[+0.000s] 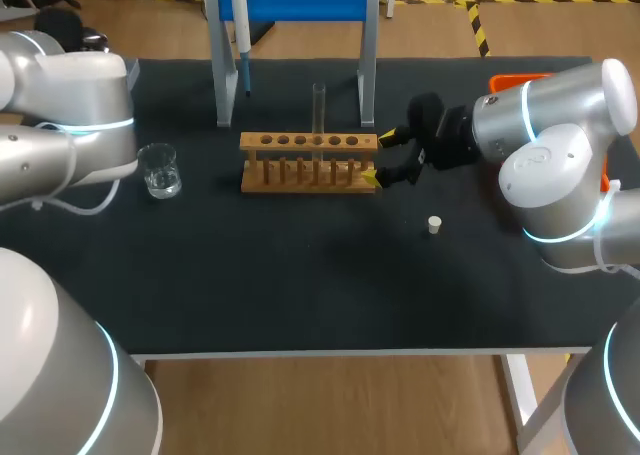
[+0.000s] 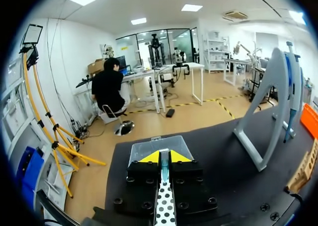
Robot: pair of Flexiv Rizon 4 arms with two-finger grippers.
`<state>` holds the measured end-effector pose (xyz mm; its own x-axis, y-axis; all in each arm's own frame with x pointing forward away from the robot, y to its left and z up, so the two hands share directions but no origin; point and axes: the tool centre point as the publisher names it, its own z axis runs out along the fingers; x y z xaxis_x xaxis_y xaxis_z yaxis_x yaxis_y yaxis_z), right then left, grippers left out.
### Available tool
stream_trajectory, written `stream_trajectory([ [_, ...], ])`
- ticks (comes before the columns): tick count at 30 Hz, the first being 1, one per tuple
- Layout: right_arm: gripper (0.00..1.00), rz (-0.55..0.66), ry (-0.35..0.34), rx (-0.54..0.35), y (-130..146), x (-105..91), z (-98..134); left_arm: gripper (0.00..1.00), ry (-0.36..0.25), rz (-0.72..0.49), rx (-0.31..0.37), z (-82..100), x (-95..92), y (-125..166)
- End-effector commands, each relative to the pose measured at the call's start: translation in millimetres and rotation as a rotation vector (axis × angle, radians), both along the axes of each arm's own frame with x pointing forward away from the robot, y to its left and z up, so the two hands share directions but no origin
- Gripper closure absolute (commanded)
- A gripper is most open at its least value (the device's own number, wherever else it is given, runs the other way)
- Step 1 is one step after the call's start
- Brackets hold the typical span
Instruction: Invert the test tube, pick up the pipette, mount the tip to pipette, aspirate from beaker and dispense into the tube, eject the tip, return the pipette, and cap with the stopper.
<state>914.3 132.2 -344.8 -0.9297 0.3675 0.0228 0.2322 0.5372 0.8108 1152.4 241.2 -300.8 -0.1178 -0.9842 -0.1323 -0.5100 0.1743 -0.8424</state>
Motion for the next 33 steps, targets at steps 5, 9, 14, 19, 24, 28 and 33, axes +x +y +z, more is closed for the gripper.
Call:
stream_trajectory([
  [5,0.0,0.001,0.0,0.001,-1,-0.5,0,1.0,-0.038,-0.003,0.014,22.5,-8.6,-4],
  [9,0.0,0.001,0.0,0.001,-1,-0.5,0,1.0,-0.07,-0.125,0.01,52.4,-23.4,-19],
  [14,0.0,0.001,0.0,0.001,-1,-0.5,0,1.0,-0.077,-0.222,0.009,67.3,-36.2,-31],
  [19,0.0,0.001,0.0,0.001,-1,-0.5,0,1.0,-0.077,-0.222,0.009,67.3,-36.2,-31],
  [24,0.0,0.001,0.0,0.001,-1,-0.5,0,1.0,-0.077,-0.222,0.009,67.3,-36.2,-31],
  [28,0.0,0.001,0.0,0.001,-1,-0.5,0,1.0,-0.077,-0.222,0.009,67.3,-36.2,-31],
  [33,0.0,0.001,0.0,0.001,-1,-0.5,0,1.0,-0.077,-0.222,0.009,67.3,-36.2,-31],
])
